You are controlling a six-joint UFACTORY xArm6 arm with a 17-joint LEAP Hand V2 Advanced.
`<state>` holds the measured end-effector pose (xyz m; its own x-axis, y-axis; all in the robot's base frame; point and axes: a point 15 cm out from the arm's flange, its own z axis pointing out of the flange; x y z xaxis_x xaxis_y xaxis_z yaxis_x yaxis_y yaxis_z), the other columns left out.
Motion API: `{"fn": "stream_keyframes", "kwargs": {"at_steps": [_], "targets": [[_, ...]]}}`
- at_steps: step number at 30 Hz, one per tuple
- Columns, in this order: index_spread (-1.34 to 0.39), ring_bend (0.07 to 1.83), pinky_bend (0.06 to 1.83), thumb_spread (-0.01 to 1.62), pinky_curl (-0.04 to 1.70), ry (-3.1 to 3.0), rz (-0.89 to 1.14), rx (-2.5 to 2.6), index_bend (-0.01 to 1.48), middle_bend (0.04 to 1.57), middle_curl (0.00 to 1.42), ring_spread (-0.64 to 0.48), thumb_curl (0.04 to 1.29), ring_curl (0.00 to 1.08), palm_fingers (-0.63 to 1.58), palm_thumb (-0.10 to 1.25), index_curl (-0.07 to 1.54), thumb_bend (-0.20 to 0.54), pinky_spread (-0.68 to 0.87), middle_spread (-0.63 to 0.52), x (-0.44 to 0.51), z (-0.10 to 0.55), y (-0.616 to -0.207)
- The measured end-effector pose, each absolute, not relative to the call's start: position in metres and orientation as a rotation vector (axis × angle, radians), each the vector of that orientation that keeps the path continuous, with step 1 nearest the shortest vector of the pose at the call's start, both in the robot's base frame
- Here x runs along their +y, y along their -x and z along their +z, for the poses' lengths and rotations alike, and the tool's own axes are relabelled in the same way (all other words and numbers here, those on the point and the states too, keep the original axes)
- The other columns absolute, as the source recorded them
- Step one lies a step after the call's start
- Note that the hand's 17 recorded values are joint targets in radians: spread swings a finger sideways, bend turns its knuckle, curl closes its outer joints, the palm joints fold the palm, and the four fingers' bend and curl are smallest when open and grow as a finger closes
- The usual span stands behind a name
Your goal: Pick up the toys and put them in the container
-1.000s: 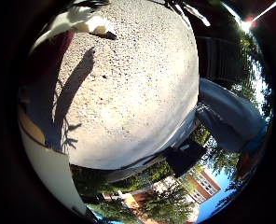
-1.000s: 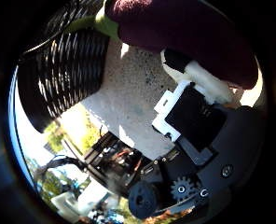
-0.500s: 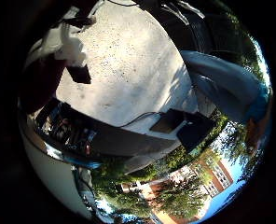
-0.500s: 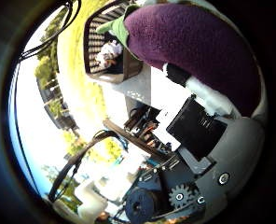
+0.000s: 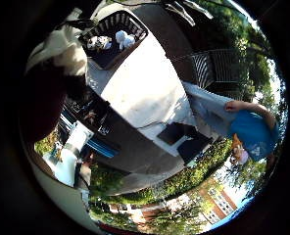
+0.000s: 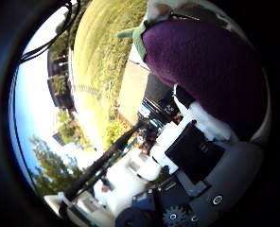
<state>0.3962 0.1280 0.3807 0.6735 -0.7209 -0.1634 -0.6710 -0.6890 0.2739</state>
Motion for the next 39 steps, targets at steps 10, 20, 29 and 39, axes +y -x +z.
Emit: {"fn": "stream_keyframes", "kwargs": {"at_steps": [10,20,29,39], "targets": [[-1.16,1.62,1.75,1.12,0.77,-2.801,-0.172,-1.276,0.57,1.34,1.12,-0.11,0.82,0.82,0.66,0.90,1.04,-0.024,0.12,-0.23,0.274,0.266,-0.478],[-0.97,1.22,1.43,1.13,0.71,-2.696,-0.160,-1.426,0.50,0.84,0.84,0.12,0.71,0.65,0.09,0.81,1.11,-0.033,0.29,-0.12,0.307,0.134,-0.508],[-0.62,0.68,1.13,1.09,0.47,-2.677,-0.172,-1.448,0.12,0.21,0.48,0.30,0.62,0.35,-0.14,0.81,0.75,-0.027,0.45,0.08,0.285,0.133,-0.518],[-0.50,0.54,1.03,1.06,0.38,-2.708,-0.158,-1.439,0.13,0.15,0.36,0.33,0.58,0.30,-0.09,0.84,0.48,-0.028,0.51,0.15,0.268,0.227,-0.501]]}}
